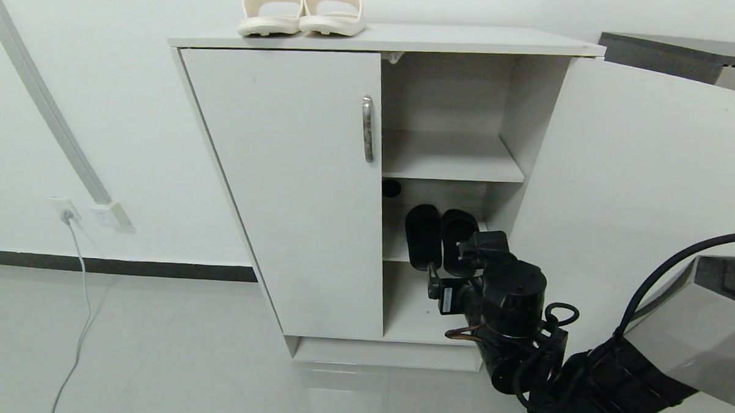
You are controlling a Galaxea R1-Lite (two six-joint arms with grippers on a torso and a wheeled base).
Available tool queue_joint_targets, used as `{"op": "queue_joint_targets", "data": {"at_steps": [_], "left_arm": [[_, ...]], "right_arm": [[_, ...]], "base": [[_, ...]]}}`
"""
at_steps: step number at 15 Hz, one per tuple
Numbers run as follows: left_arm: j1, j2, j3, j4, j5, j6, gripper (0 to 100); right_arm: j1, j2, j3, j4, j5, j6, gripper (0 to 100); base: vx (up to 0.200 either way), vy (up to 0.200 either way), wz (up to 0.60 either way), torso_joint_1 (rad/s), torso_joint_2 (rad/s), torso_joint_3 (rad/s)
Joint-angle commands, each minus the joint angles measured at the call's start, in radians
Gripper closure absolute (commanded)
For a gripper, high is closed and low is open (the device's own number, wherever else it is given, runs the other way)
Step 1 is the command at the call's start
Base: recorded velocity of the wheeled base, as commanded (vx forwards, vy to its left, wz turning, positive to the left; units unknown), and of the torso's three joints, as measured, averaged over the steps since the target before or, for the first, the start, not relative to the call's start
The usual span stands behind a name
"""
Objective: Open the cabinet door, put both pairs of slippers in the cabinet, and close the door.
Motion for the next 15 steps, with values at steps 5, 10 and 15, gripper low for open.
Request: {"op": "queue_joint_targets", "data": {"at_steps": [5,10,15], "left_arm": [[-0.001,0.0,0.0,-0.001,0.0,0.004,100],[-0.001,0.0,0.0,-0.001,0.001,-0.002,100],[-0.001,0.0,0.0,-0.001,0.004,-0.002,100]], "right_arm": [[0.0,0.004,0.009,0.0,0.0,0.002,0],[0.0,0.009,0.01,-0.017,0.0,-0.001,0],[0.008,0.009,0.029,-0.053,0.0,-0.015,0]], "base": [[0.0,0.0,0.0,0.004,0.0,0.153],[0.0,0.0,0.0,0.0,0.0,0.0],[0.0,0.16,0.0,0.004,0.0,0.005]]}}
